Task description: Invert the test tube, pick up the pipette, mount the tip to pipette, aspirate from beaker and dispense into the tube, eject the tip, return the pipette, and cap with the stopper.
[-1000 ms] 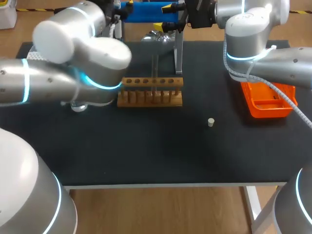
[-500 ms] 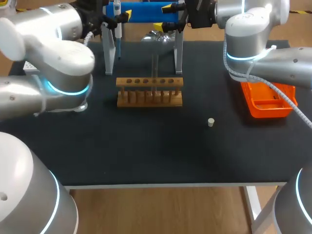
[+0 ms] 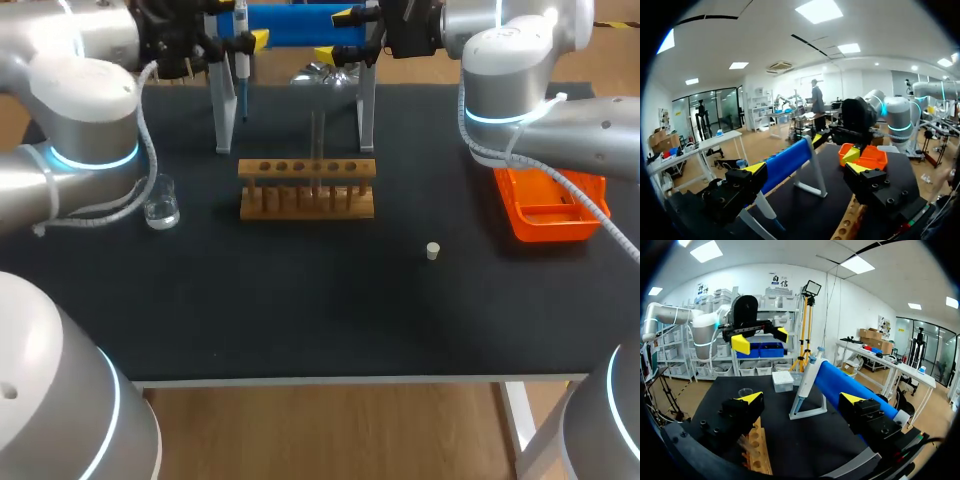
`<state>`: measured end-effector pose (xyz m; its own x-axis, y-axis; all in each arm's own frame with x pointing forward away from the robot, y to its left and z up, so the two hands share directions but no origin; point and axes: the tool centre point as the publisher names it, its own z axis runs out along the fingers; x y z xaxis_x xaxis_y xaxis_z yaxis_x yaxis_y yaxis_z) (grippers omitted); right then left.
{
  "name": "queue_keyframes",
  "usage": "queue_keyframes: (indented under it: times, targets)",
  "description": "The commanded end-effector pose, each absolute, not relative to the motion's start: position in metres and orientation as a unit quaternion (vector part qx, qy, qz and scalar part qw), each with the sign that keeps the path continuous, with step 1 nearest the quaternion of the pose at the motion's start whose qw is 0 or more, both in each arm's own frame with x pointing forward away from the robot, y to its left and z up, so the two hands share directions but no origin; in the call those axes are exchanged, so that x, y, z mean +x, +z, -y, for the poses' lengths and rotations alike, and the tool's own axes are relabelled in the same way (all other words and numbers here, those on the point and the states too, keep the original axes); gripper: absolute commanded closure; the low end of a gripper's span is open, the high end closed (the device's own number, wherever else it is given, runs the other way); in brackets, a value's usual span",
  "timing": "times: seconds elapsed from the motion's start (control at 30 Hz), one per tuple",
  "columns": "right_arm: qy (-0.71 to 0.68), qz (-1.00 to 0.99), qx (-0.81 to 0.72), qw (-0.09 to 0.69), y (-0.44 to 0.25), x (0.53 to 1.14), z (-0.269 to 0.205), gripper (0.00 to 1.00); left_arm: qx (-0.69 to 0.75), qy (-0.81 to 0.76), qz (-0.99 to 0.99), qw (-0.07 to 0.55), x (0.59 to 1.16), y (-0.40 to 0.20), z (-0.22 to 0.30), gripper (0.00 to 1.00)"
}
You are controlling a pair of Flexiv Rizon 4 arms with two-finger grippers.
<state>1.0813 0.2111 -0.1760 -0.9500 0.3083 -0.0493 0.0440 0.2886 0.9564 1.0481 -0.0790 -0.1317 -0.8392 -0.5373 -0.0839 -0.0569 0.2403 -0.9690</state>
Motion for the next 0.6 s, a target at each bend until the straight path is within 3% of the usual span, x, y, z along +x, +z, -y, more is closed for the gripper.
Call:
queue_keyframes:
  times: [0.03, 0.6]
  targets:
    - [0.586, -0.795, 0.111, 0.113, -0.176, 1.081, -0.211, 0.0, -0.165, -0.616, -0.745, 0.194, 1.026, -0.15, 0.076, 0.0]
    - [0.586, -0.795, 0.111, 0.113, -0.176, 1.081, -0.211, 0.0, -0.099, -0.616, -0.77, 0.132, 0.997, -0.186, 0.122, 0.0]
